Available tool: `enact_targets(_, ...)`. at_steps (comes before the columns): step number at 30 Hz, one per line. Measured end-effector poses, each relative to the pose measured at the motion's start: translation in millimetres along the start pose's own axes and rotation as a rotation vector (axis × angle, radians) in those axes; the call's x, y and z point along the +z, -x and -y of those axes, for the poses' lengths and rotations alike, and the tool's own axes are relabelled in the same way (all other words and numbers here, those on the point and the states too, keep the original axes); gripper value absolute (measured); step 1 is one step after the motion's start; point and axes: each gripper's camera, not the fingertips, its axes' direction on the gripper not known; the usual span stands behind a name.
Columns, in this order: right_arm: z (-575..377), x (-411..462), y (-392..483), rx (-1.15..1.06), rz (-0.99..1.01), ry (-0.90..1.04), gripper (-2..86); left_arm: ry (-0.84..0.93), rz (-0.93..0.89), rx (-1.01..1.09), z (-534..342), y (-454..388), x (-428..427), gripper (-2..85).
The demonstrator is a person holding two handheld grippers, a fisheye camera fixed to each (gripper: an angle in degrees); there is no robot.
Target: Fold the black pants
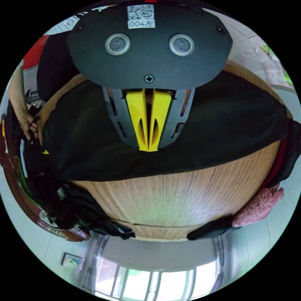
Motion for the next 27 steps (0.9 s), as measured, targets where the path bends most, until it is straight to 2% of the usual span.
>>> enact_targets(3, -4, -11, -14, 0.041, 0.015, 0.022, 5.2, -0.024, -0.099, -0.095, 87, 22, -45, 0.9)
enact_targets(6, -22, -49, -19, 0.091, 0.149, -0.097, 5.0, -0.132, -0.145, -0.093, 158, 33, -135, 1.9)
enact_targets(9, -60, -80, -25, 0.178, 0.47, -0.195, 2.9, -0.204, -0.152, -0.15, 203, 82, -240, 5.2)
enact_targets(11, -101, -84, -25, 0.245, 0.712, -0.209, 1.0, -0.245, -0.172, -0.269, 216, 165, -320, 10.6)
enact_targets(12, -113, -82, -25, 0.26, 0.759, -0.202, 0.7, -0.263, -0.184, -0.314, 215, 192, -339, 10.9)
enact_targets(14, -158, -72, -23, 0.317, 0.872, -0.181, 0.0, -0.321, -0.222, -0.501, 207, 306, -407, 11.5)
enact_targets(15, -169, -69, -23, 0.334, 0.882, -0.175, -0.1, -0.333, -0.228, -0.548, 205, 335, -423, 11.3)
enact_targets(17, -206, -58, -23, 0.408, 0.89, -0.157, -0.5, -0.428, -0.349, -0.741, 199, 445, -482, 10.4)
enact_targets(20, -234, -54, -17, 0.439, 0.851, -0.163, -0.7, -0.512, -0.46, -0.918, 220, 541, -532, 9.7)
enact_targets(23, -240, -53, 6, 0.351, 0.709, -0.149, -0.7, -0.553, -0.534, -1.046, 273, 595, -565, 10.1)
enact_targets(27, -245, -38, 37, 0.246, 0.582, -0.074, -0.7, -0.495, -0.558, -1.177, 351, 632, -590, 12.1)
